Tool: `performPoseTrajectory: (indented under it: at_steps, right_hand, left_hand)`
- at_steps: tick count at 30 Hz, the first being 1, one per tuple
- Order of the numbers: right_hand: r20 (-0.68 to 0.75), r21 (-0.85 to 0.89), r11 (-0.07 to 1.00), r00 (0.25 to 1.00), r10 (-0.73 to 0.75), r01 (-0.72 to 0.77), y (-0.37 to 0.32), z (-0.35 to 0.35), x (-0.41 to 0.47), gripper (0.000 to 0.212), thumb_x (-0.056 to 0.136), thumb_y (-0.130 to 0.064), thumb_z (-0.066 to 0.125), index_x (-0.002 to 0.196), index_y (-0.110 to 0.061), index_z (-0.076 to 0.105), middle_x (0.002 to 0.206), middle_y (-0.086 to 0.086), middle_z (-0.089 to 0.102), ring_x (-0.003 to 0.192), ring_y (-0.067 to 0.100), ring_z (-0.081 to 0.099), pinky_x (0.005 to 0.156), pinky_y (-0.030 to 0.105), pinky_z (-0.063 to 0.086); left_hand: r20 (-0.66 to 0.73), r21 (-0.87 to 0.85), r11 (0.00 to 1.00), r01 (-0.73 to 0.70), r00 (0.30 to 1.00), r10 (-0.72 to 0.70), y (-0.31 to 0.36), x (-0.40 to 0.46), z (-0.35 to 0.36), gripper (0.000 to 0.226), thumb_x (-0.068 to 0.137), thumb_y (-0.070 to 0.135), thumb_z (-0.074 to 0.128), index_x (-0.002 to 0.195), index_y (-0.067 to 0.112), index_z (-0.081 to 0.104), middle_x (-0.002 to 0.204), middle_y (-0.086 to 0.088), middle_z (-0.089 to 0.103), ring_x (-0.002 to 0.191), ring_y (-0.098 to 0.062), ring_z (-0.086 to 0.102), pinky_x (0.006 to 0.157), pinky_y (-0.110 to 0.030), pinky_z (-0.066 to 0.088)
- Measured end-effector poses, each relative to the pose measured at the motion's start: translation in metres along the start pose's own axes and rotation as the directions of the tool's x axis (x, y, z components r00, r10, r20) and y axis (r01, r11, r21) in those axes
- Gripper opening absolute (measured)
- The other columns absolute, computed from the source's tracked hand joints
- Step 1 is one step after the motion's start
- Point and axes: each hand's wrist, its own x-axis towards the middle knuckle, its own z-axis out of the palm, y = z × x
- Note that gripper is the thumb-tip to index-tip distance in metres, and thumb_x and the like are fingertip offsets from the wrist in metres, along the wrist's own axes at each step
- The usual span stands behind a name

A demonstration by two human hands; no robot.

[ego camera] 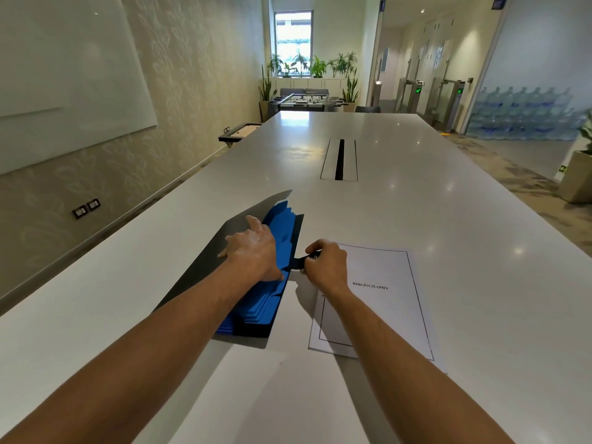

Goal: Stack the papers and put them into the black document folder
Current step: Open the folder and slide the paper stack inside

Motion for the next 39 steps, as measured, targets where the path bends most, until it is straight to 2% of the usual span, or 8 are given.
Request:
performPoseTrajectory:
  at_steps: [12,16,19,22,26,31,35,39]
  right_hand:
    - [0.005,0.012,1.0,1.0,0.007,-0.007,0.005,-0.006,0.003,0.025,0.083,0.007,0.06,0.104,-0.004,0.064,0.103,0.014,0.064,0.09,0.027,0.067,0.082,0.038,0.058]
    - [0.049,-0.023,1.0,0.999,0.01,-0.009,0.013,-0.004,0.004,0.023,0.085,0.005,0.059,0.104,-0.005,0.064,0.105,0.014,0.063,0.09,0.027,0.067,0.082,0.039,0.058]
    - [0.054,-0.056,0.998,0.998,-0.015,0.018,0.018,-0.002,0.003,0.02,0.088,-0.002,0.059,0.107,-0.006,0.063,0.106,0.014,0.065,0.089,0.022,0.066,0.08,0.029,0.056]
    - [0.058,-0.111,0.991,0.996,-0.065,0.071,0.019,-0.004,-0.001,0.028,0.088,-0.015,0.065,0.116,-0.011,0.06,0.112,0.011,0.064,0.09,0.016,0.06,0.077,0.022,0.048]
    - [0.054,-0.162,0.981,0.993,-0.102,0.11,0.026,-0.022,-0.009,0.037,0.088,-0.029,0.065,0.123,-0.017,0.056,0.124,0.009,0.059,0.109,0.022,0.059,0.092,0.034,0.049]
    - [-0.106,-0.294,0.956,0.994,-0.014,-0.018,0.053,-0.075,-0.01,0.037,0.087,-0.032,0.063,0.121,-0.02,0.056,0.124,0.009,0.059,0.107,0.024,0.058,0.08,0.029,0.041]
    - [-0.248,-0.414,0.889,0.964,0.097,-0.196,0.073,-0.119,-0.01,0.043,0.083,-0.035,0.061,0.121,-0.017,0.055,0.122,0.013,0.059,0.111,0.033,0.055,0.075,0.034,0.036]
    - [-0.256,-0.519,0.798,0.947,0.196,-0.305,0.087,-0.146,-0.016,0.055,0.082,-0.045,0.059,0.125,-0.012,0.05,0.121,0.014,0.059,0.111,0.036,0.055,0.08,0.039,0.042]
  left_hand:
    - [-0.022,-0.343,0.934,-0.097,0.995,0.095,-0.012,0.0,-0.01,0.071,0.086,0.017,0.051,0.148,0.017,0.018,0.141,-0.018,0.041,0.114,-0.036,0.052,0.084,-0.042,0.046]
    - [-0.057,-0.386,0.91,-0.154,0.988,0.144,-0.012,0.001,-0.007,0.079,0.09,0.01,0.045,0.149,0.043,0.003,0.131,-0.016,0.049,0.069,-0.017,0.057,0.051,-0.027,0.043]
    - [-0.054,-0.388,0.909,-0.155,0.988,0.146,-0.004,-0.002,-0.001,0.062,0.093,0.012,0.045,0.147,0.036,0.026,0.135,-0.014,0.049,0.074,-0.017,0.057,0.057,-0.026,0.043]
    - [-0.037,-0.366,0.924,-0.111,0.994,0.105,0.005,-0.005,0.003,0.029,0.092,0.015,0.046,0.119,0.015,0.058,0.105,-0.008,0.061,0.075,-0.015,0.057,0.059,-0.026,0.04]
    - [0.026,-0.332,0.939,-0.087,0.995,0.101,0.021,-0.009,0.014,0.007,0.092,0.016,0.048,0.093,0.012,0.054,0.08,-0.004,0.052,0.066,-0.014,0.056,0.052,-0.025,0.039]
    - [0.2,-0.348,0.934,-0.082,0.967,0.159,0.043,-0.01,0.038,0.029,0.092,0.035,0.048,0.106,0.01,0.054,0.086,-0.006,0.051,0.074,-0.016,0.056,0.063,-0.028,0.045]
    - [0.236,-0.303,0.948,-0.099,0.956,0.176,0.048,-0.002,0.04,0.069,0.073,0.08,0.045,0.091,0.013,0.049,0.082,-0.005,0.051,0.071,-0.016,0.054,0.062,-0.029,0.044]
    - [0.214,-0.241,0.96,-0.139,0.958,0.192,0.052,0.0,0.038,0.08,0.058,0.089,0.05,0.083,0.013,0.049,0.081,-0.004,0.053,0.07,-0.016,0.055,0.062,-0.029,0.047]
